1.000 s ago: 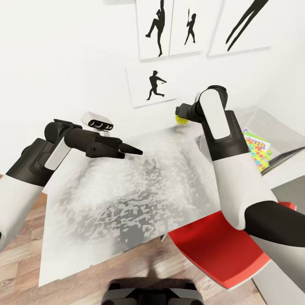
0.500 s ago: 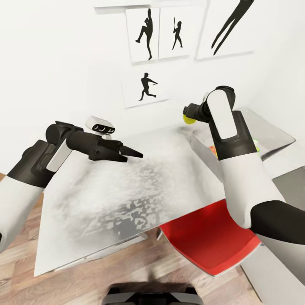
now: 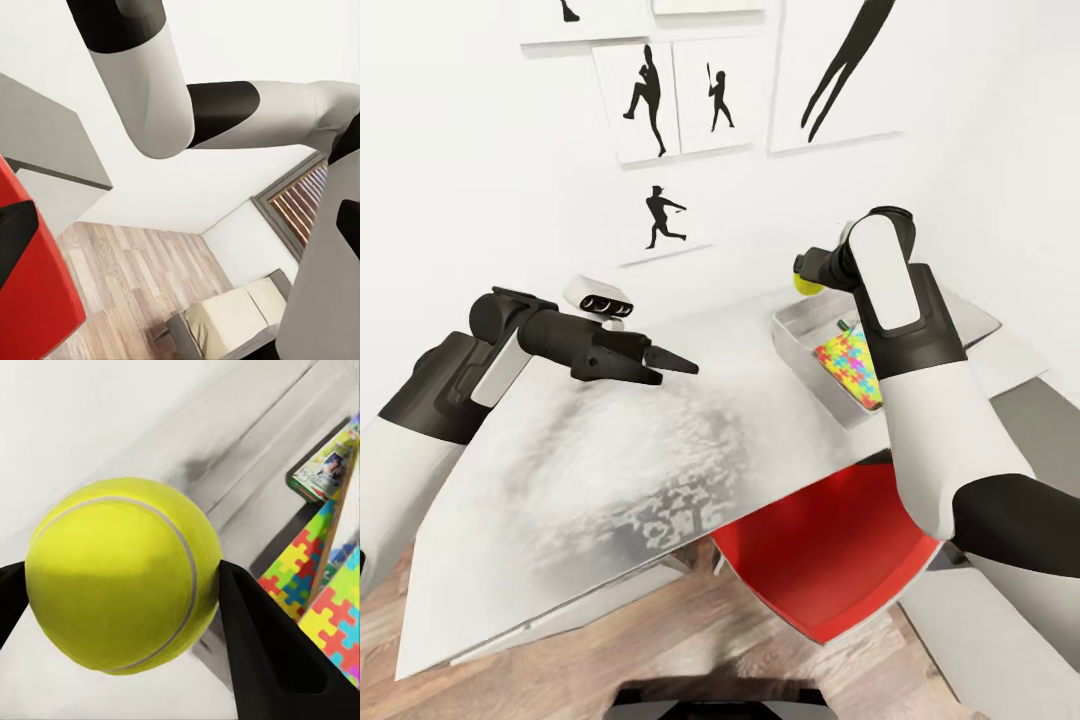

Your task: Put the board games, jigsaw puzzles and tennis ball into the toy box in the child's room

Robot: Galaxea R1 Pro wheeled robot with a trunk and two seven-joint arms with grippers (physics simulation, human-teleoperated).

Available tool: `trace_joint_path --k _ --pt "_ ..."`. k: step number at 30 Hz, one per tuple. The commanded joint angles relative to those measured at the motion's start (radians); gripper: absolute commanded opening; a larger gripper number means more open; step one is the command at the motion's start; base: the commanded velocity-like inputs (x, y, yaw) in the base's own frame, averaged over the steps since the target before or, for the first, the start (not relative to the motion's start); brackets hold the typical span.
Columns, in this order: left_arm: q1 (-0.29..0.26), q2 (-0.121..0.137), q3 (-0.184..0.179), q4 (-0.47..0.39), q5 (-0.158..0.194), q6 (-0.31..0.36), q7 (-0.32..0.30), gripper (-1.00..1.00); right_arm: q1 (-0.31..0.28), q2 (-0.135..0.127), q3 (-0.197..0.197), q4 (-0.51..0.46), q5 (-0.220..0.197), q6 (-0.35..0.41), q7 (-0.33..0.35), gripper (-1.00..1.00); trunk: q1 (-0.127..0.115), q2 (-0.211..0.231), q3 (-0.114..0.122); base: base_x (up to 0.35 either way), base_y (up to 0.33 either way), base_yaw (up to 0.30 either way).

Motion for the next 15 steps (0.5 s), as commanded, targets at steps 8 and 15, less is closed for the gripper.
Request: trace_joint_path --k 8,15 --pt "0.000 0.002 -0.003 0.000 -0.002 0.011 -0.004 1.00 0.004 -0.008 0.001 0.005 -0.013 0.002 -0.013 -1.00 0.001 -0.002 0.012 0.000 -0.007 -0.131" --pt "0.006 0.002 -0.002 0.000 -0.002 0.011 -0.004 1.00 0.011 -0.020 0.005 0.008 -0.015 0.010 -0.011 -1.00 0.001 -0.002 0.019 0.000 -0.067 -0.071"
